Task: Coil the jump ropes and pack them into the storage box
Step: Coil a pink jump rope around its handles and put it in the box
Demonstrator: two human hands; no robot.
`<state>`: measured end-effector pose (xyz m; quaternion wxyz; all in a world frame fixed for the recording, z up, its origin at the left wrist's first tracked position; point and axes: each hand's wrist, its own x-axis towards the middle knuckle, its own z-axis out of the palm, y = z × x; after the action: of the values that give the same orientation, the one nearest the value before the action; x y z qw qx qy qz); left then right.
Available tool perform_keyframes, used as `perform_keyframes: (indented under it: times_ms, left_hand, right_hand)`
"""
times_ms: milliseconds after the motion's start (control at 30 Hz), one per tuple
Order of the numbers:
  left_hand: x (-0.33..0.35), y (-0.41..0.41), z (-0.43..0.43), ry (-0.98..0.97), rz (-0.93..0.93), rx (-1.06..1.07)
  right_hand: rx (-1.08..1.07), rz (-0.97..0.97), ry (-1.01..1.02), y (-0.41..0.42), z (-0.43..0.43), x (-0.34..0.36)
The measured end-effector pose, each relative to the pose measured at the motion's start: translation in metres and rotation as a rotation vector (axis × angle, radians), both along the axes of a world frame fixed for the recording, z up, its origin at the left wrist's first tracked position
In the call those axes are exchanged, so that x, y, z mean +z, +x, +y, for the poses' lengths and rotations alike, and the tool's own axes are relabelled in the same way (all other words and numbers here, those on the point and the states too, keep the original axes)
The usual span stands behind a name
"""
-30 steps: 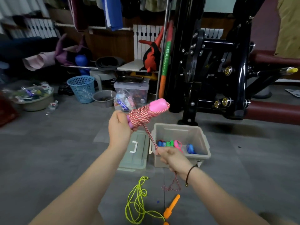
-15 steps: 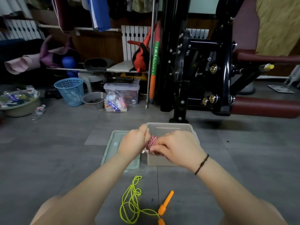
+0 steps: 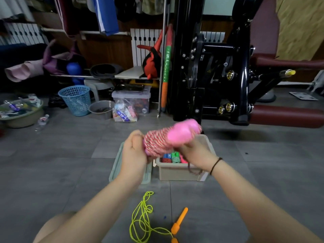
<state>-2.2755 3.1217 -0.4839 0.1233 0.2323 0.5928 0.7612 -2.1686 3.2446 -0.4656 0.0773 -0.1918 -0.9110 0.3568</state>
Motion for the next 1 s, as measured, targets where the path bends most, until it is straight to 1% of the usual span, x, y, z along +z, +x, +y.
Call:
perform_keyframes:
  times_ms: [33,100,167,200,267,300,367,467,533,600,667,700,767,867,933,1000]
  left_hand:
    - [0.001,-0.008,0.002,0.026,-0.093,0.046]
    - [-0.002,-0.029,0.004,0.008,-0.197,0.151]
    - [-0.007,-0.05,0.006,-0.093,-0.204,0.244]
    - [-0.008,-0.058,0.007,-0.175,-0.158,0.287]
    - [-0.011,-0.067,0.01,-0.386,0.053,0.37]
    - [-0.011,-0.066,0.011,-0.495,0.176,0.389]
    - [-0.014,-0.062,0.014,-0.654,0.367,0.355]
    - [-0.027,-0.052,0.021,-0.869,0.6,0.236]
    - [-0.033,-0.046,0.024,-0.991,0.785,0.104]
    - [-0.034,-0.038,0.023,-1.037,0.986,-0.052]
    - [-0.036,-0.03,0.02,-0.975,1.119,-0.207]
    - [-0.035,-0.026,0.017,-0.919,1.134,-0.27]
    - [-0.034,-0.015,0.012,-0.766,1.104,-0.394]
    - [-0.032,0.002,0.004,-0.485,0.966,-0.546]
    - [-0.025,0.011,-0.001,-0.32,0.744,-0.577]
    - [-0.013,0.015,-0.003,-0.173,0.571,-0.521]
  right_hand:
    - [0.007,0.001,0.021,-0.006,-0.008,-0.008]
    - [0.035,-0.05,0.094,-0.015,-0.022,-0.026]
    - [0.078,-0.113,0.288,-0.021,-0.037,-0.043]
    - [0.089,-0.127,0.373,-0.021,-0.046,-0.046]
    - [0.093,-0.104,0.521,-0.018,-0.061,-0.041]
    - [0.09,-0.083,0.548,-0.016,-0.065,-0.038]
    - [0.074,-0.086,0.563,-0.008,-0.066,-0.029]
    - [0.086,-0.154,0.575,0.002,-0.06,-0.013]
    - [0.117,-0.2,0.616,0.007,-0.052,-0.002]
    - [0.121,-0.211,0.646,0.015,-0.038,0.012]
    - [0.113,-0.194,0.601,0.027,-0.019,0.026]
    - [0.105,-0.187,0.539,0.033,-0.01,0.03]
    - [0.063,-0.142,0.334,0.044,0.007,0.035]
    - [-0.004,-0.012,0.067,0.05,0.023,0.034]
    - [0.014,0.06,-0.152,0.046,0.026,0.028]
    - [0.045,0.136,-0.38,0.036,0.024,0.022]
